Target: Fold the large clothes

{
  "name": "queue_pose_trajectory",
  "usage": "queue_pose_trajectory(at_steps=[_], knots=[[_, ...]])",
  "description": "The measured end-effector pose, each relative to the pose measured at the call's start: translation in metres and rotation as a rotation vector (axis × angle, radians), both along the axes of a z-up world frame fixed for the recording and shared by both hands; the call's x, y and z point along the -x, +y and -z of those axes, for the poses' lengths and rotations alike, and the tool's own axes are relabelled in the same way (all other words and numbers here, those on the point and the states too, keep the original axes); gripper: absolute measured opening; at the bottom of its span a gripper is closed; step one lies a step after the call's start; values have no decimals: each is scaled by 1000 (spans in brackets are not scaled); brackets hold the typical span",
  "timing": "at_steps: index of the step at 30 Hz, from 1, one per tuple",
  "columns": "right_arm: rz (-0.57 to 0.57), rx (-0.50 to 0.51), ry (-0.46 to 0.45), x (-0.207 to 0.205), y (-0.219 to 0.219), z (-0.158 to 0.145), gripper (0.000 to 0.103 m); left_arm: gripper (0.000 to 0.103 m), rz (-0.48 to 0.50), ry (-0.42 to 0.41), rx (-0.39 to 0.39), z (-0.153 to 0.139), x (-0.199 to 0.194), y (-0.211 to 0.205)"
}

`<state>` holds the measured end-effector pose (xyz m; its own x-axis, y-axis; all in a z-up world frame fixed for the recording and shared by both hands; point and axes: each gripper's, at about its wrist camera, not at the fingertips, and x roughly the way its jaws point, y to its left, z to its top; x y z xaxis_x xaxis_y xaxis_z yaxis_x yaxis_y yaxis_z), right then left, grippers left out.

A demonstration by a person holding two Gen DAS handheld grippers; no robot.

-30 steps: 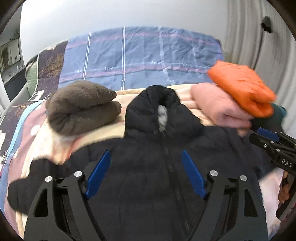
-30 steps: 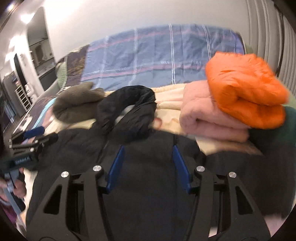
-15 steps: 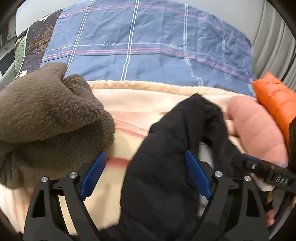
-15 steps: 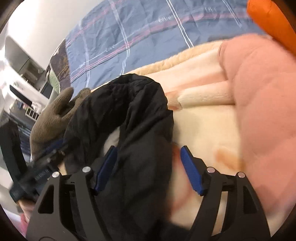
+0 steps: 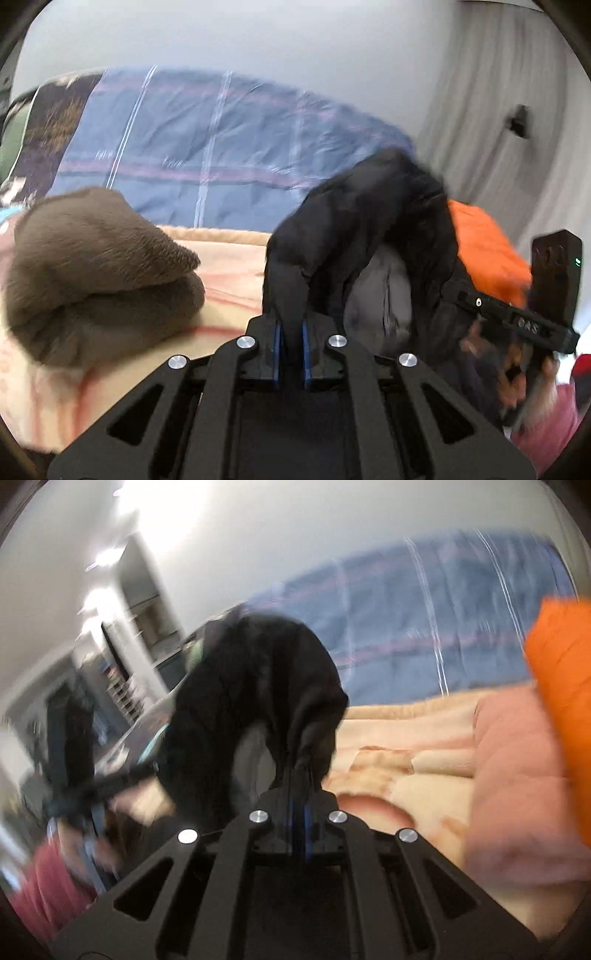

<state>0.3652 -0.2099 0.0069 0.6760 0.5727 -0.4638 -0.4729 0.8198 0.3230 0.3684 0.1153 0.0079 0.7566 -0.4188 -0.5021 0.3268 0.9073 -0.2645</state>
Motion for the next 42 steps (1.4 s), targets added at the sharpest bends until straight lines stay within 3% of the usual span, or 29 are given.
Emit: queue_pose_trajectory(at_steps=[2, 4, 6, 8, 11, 16, 21, 24, 28, 31, 37, 42], knots=[[-55, 53, -17, 49, -7, 5, 5, 19, 28, -20, -21, 5, 48, 11], [-93, 108, -2, 84, -12, 22, 9, 34, 38, 3, -27, 18, 92, 24], [-116, 196, 32, 121, -15, 42, 13, 41, 13, 37, -36, 32, 130, 40], [-118, 249, 62, 152, -23, 58, 21, 42, -30, 47, -73, 39, 150, 52], [-59, 236, 89, 170, -36, 57, 23, 42, -99, 44, -148, 37, 162, 56], [38, 135, 98, 150, -28, 30, 26, 42, -68, 12, -111, 16, 149, 28], [-24, 108, 119, 135, 22, 26, 26, 42, 10, -4, -153, 19, 149, -28], [-70, 128, 152, 137, 42, 43, 28, 41, 53, 33, -259, 45, 156, -55], [-37, 221, 264, 130, 44, 92, 43, 41, 24, 106, -434, 93, 157, -62], [-39, 138, 346, 122, 33, 124, 44, 41, 2, 160, -482, 124, 157, -54], [-13, 259, 259, 137, 46, 112, 46, 41, -4, 140, -515, 126, 161, -56], [37, 215, 149, 160, 35, 63, 46, 41, 10, 134, -434, 102, 176, -48]])
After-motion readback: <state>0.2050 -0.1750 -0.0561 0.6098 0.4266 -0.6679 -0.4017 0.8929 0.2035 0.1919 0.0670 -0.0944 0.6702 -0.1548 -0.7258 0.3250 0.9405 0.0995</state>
